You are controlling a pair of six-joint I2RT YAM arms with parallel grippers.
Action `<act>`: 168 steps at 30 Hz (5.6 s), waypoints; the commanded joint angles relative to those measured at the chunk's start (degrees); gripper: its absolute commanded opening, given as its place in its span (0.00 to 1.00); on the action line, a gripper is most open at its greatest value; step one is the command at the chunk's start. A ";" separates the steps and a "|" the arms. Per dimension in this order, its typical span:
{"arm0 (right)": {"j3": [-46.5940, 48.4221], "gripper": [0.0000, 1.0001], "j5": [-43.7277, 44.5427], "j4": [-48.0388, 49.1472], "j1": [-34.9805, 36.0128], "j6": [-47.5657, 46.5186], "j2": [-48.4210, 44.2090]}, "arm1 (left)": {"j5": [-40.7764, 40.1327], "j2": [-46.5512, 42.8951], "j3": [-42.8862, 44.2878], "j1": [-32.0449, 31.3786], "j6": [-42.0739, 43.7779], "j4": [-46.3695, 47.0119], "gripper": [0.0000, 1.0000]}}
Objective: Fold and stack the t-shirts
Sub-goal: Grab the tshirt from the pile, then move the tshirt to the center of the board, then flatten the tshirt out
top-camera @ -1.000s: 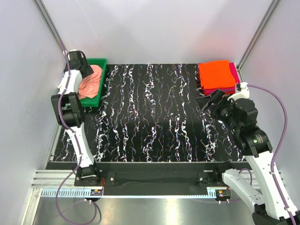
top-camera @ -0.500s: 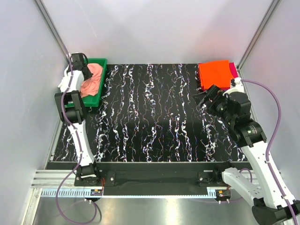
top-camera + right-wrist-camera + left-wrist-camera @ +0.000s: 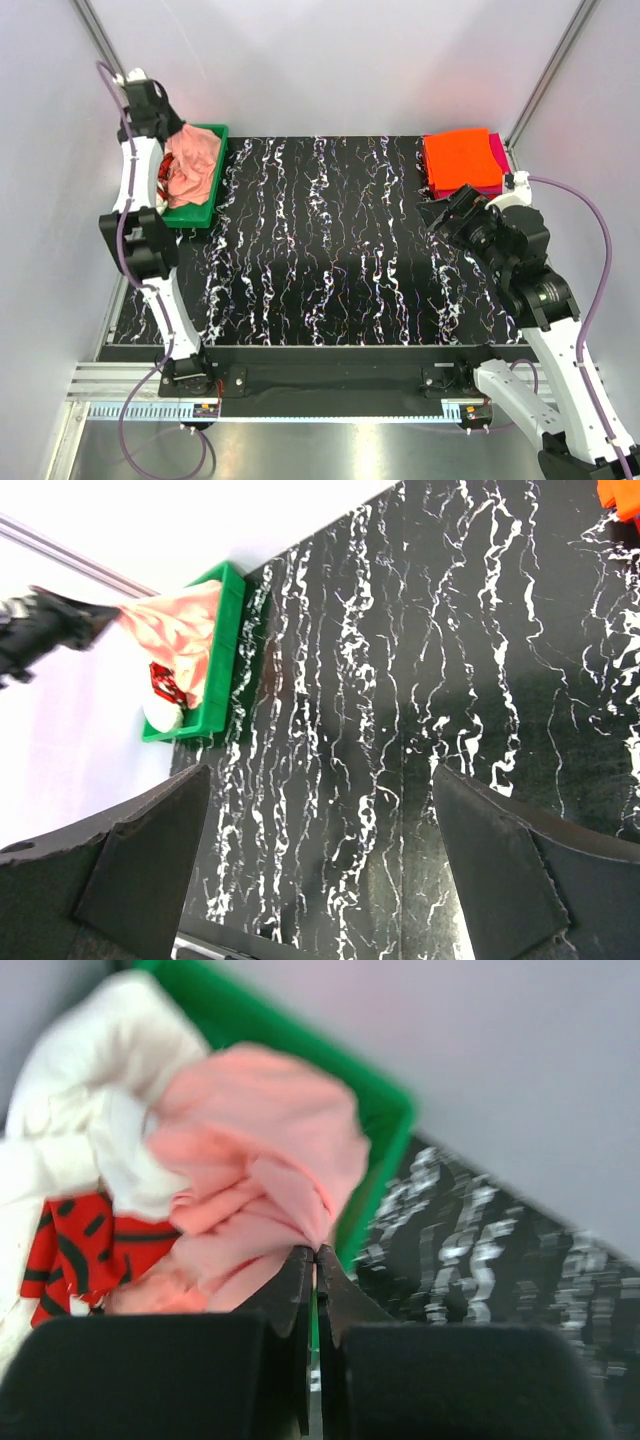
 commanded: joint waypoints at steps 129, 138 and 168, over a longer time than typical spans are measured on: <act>16.22 0.00 25.33 -2.55 1.75 -6.29 10.17 | -17.86 -55.02 -36.62 -42.80 -3.81 -11.45 0.00; 18.52 0.00 28.50 -5.45 1.66 -8.31 5.61 | -16.63 -56.07 -24.03 -42.71 -1.61 -19.36 0.00; -8.47 0.00 20.06 4.75 1.66 -0.92 11.22 | 4.40 -1.49 11.63 -25.14 3.84 -25.59 0.00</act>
